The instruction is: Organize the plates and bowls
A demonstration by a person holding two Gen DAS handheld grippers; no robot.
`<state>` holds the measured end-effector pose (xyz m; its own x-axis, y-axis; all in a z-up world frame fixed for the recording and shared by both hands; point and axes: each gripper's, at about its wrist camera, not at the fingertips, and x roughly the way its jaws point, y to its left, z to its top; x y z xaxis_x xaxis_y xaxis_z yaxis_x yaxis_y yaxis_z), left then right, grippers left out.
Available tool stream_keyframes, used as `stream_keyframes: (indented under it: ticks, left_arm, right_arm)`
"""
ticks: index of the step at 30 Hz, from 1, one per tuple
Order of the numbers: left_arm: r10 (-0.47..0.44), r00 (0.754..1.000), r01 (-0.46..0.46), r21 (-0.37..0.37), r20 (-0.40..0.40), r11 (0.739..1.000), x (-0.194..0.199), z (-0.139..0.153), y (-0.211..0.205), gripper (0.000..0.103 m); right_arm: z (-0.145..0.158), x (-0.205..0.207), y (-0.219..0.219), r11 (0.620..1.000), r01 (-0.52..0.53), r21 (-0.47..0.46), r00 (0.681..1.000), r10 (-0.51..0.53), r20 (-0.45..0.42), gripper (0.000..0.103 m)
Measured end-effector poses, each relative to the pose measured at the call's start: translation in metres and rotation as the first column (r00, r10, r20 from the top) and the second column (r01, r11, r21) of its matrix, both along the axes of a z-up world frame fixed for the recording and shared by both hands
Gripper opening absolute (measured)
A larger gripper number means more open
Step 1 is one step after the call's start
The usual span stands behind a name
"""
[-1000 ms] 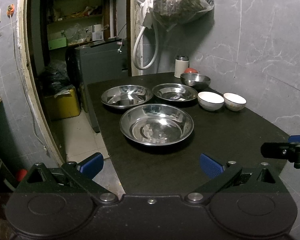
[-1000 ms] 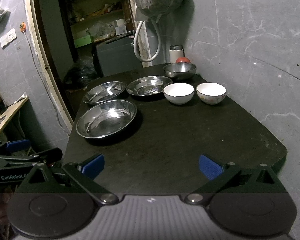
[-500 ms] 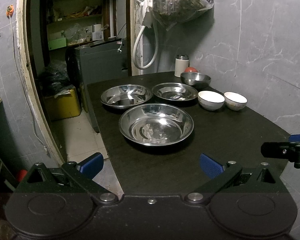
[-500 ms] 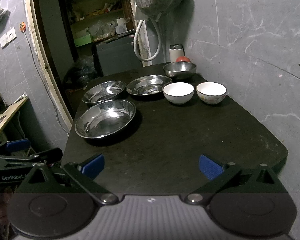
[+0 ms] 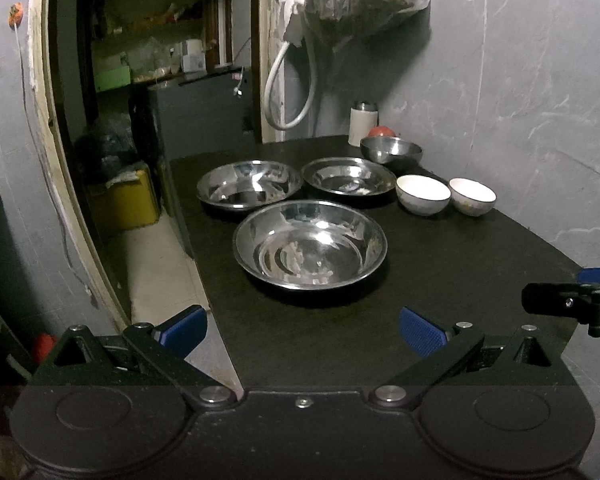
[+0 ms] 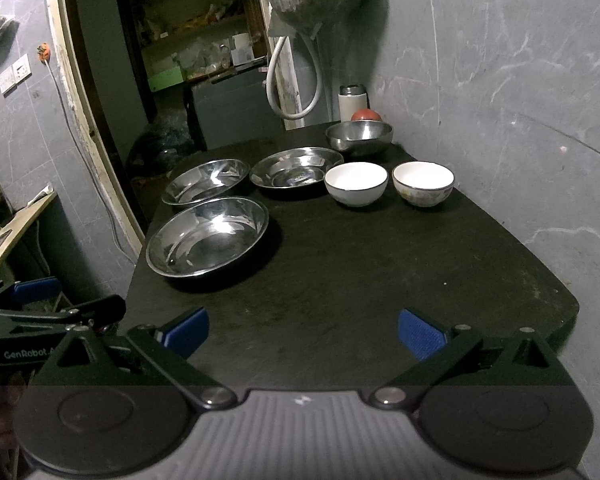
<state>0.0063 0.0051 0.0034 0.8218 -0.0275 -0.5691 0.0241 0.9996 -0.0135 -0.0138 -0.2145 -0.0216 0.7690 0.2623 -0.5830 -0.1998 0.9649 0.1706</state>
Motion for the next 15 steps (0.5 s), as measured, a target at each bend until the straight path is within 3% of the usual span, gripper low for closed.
stream_keyframes:
  ticks: [8, 13, 15]
  left_arm:
    - [0.092, 0.991, -0.094, -0.015, -0.100, 0.995, 0.019, 0.003, 0.021, 0.102]
    - [0.211, 0.956, -0.218, -0.012, -0.202, 0.976, 0.041, 0.011, 0.043, 0.102]
    - [0.257, 0.930, -0.276, -0.037, -0.262, 0.960, 0.052, 0.014, 0.055, 0.102]
  right_arm:
    - [0.000, 0.023, -0.001, 1.000, -0.023, 0.003, 1.000, 0.023, -0.012, 0.103]
    - [0.006, 0.053, 0.004, 0.997, -0.081, -0.004, 0.997, 0.081, -0.014, 0.103]
    - [0.009, 0.068, 0.007, 0.994, -0.108, -0.002, 0.994, 0.108, -0.014, 0.103]
